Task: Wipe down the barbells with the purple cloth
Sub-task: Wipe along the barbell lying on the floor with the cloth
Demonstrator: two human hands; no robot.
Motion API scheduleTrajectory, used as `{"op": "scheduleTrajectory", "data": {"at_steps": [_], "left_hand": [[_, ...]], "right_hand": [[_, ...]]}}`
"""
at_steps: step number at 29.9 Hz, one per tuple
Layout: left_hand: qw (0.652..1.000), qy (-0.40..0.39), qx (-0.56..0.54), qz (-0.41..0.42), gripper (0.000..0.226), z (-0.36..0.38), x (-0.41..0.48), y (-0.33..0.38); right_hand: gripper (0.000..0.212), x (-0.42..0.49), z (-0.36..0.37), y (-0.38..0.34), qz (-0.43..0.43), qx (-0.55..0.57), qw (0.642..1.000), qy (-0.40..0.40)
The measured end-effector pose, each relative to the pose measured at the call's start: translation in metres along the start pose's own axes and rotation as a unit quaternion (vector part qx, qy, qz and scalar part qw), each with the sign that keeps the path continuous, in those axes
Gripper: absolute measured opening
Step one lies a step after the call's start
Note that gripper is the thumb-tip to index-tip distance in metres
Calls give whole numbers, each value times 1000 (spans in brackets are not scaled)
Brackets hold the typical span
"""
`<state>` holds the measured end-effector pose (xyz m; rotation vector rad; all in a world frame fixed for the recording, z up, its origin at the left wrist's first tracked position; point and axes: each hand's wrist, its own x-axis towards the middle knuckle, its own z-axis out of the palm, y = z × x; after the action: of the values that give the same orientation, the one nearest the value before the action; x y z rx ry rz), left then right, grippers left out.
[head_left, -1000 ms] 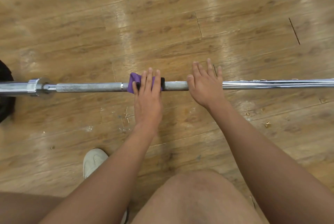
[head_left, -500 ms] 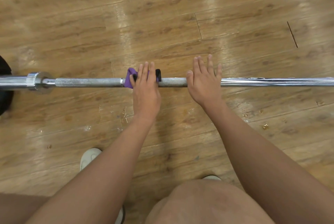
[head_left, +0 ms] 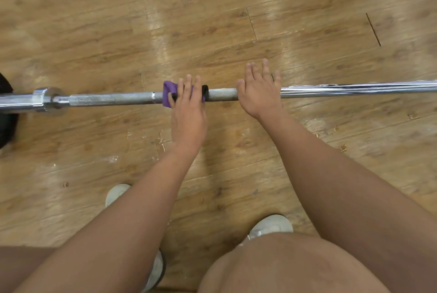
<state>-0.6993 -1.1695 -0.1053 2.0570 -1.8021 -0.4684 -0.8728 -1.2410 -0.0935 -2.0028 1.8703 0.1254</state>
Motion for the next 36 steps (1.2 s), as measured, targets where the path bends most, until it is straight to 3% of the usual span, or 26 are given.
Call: {"op": "scheduleTrajectory", "data": {"at_steps": [10, 17, 28, 31, 36], "left_hand": [[999, -29, 18, 2, 58, 10, -15, 26], [998, -34, 40, 25, 56, 15, -28, 40], [996, -61, 29, 53, 54, 13, -47, 42], [998, -55, 13, 28, 54, 4, -54, 34], [994, -72, 54, 62, 54, 9, -65, 49]], "right_hand": [[62, -32, -3, -3, 12, 18, 999, -34], [61, -78, 14, 19, 20, 20, 999, 27], [61, -105, 19, 29, -14, 60, 998, -2], [61, -112, 21, 32, -21, 62, 998, -7], [62, -121, 23, 33, -26, 71, 997, -19]]}}
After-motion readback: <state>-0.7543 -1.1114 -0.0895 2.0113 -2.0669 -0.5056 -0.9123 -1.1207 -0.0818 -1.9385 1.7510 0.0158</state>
